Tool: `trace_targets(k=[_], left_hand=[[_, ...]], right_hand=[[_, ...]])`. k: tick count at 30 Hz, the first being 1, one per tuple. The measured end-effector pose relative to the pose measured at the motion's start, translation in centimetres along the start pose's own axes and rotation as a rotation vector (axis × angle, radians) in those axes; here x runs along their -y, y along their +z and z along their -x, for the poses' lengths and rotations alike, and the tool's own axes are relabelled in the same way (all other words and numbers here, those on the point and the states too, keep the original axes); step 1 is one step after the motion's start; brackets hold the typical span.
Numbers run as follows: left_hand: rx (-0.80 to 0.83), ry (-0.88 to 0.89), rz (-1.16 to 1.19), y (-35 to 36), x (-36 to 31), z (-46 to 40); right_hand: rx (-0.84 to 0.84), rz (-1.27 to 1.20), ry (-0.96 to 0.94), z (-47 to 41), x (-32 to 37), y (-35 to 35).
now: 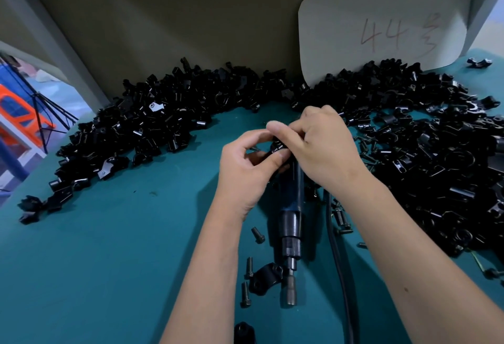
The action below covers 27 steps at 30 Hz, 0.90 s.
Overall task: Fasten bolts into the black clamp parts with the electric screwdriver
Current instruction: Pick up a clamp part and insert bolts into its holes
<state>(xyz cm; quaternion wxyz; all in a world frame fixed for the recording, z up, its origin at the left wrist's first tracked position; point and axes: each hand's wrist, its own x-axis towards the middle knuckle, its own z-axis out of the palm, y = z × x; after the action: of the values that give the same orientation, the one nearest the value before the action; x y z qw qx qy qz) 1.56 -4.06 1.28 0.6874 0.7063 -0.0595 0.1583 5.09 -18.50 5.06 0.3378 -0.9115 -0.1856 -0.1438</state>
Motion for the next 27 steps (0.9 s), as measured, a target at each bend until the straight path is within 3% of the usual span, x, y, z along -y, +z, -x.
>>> trace_targets(k=[5, 8, 11, 14, 16, 21, 27], left_hand=[[-0.084, -0.073, 0.075, -0.6, 0.2, -0.1], [-0.204, -0.25, 0.214, -1.0, 0.0, -0.2], [-0.278, -0.357, 0.403, -1.4, -0.2, -0.4], [-0.258, -0.407, 0.508, -1.6, -0.3, -0.4], [-0.222, -0.45, 0.511, -1.6, -0.4, -0.4], [-0.157, -0.499, 0.53, -1.7, -0.6, -0.4], [-0.076, -0.553, 0.506, -1.4, -0.7, -0.2]], right_hand=[[-0.21, -0.04, 0.228, 0.9, 0.1, 1.1], [-0.074, 0.177, 0.353, 1.1, -0.6, 1.8], [0.096, 0.159, 0.424, 1.0, -0.3, 2.1], [0.147, 0.12, 0.431, 0.7, -0.5, 2.4], [0.134, -0.045, 0.452, 0.8, -1.0, 2.0], [0.06, -0.754, 0.519, 0.5, -2.2, -0.8], [-0.214, -1.374, 0.563, -0.1, -2.0, -1.4]])
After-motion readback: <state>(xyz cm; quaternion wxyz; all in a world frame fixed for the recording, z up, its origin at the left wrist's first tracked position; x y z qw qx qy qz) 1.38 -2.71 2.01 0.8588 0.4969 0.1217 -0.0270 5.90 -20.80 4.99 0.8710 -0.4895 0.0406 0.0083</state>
